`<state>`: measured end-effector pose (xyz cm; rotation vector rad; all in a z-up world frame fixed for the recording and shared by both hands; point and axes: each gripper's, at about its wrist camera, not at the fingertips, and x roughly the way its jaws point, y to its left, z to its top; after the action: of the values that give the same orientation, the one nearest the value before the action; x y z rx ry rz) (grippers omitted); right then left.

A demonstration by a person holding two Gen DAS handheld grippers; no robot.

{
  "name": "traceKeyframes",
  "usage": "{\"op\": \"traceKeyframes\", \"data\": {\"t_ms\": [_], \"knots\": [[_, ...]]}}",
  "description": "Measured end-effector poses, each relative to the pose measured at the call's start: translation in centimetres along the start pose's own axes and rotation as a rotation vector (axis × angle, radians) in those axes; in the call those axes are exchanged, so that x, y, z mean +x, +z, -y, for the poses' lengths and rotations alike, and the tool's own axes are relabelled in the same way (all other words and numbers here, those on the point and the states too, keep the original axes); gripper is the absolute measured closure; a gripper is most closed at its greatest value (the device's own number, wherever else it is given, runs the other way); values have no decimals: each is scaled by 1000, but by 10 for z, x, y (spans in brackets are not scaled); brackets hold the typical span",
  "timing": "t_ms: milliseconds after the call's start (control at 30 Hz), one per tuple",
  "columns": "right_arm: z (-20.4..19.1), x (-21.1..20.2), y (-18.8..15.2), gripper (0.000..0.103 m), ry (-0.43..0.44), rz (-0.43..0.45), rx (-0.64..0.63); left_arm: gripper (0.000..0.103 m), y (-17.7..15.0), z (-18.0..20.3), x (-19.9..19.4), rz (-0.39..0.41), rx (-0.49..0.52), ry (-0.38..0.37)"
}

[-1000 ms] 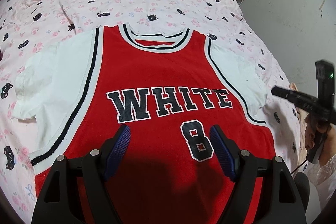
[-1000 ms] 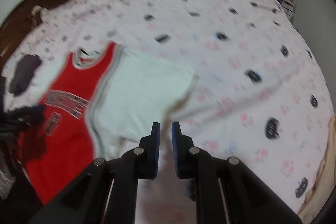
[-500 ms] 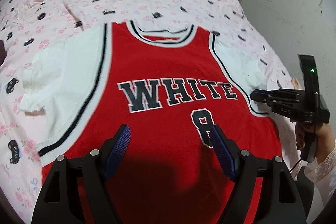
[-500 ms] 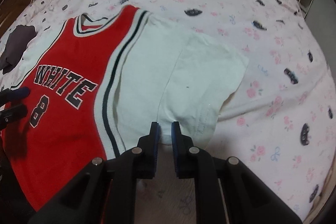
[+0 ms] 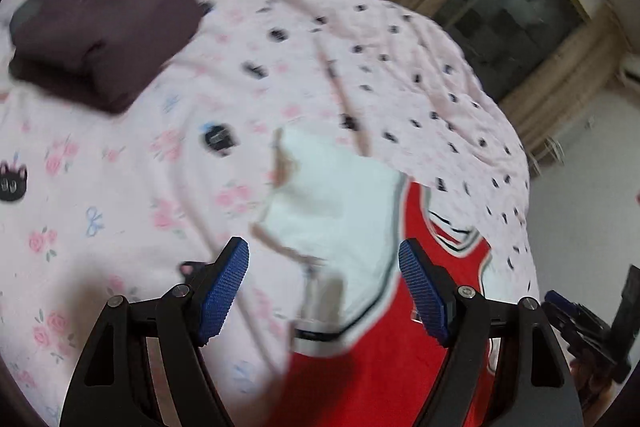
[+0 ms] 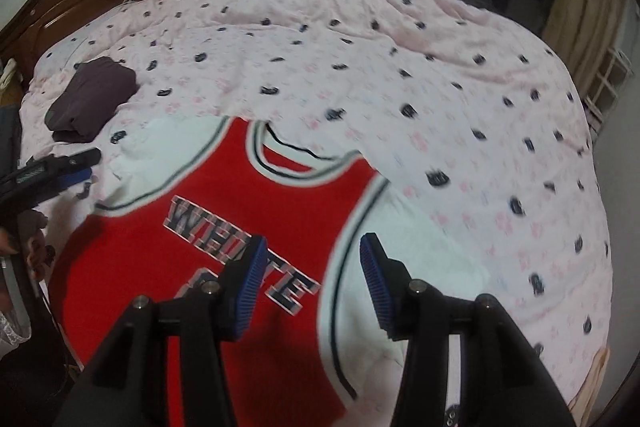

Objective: Fold clothes
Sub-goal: 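Grasp the white sleeve nearest the left gripper with the left gripper, then fold the held sleeve over the jersey front and open the left gripper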

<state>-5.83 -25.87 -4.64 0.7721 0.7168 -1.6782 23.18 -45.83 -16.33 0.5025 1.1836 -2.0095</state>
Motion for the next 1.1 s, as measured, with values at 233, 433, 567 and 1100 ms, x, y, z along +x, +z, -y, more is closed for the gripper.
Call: {"op": "traceKeyframes", "data": {"t_ms": [233, 433, 567, 1100], "knots": [[-53, -1, 35, 53, 37, 24, -101, 31, -3, -16, 21, -15, -12, -7], [-81, 6, 48, 53, 43, 10, -167, 32, 2, -21, 33, 11, 18, -35], [-91, 13, 58, 53, 43, 0, -187, 59, 10, -30, 38, 15, -17, -95], [-149, 81, 136, 53, 124, -71, -229, 98, 11, -31, 39, 4, 27, -129]]}}
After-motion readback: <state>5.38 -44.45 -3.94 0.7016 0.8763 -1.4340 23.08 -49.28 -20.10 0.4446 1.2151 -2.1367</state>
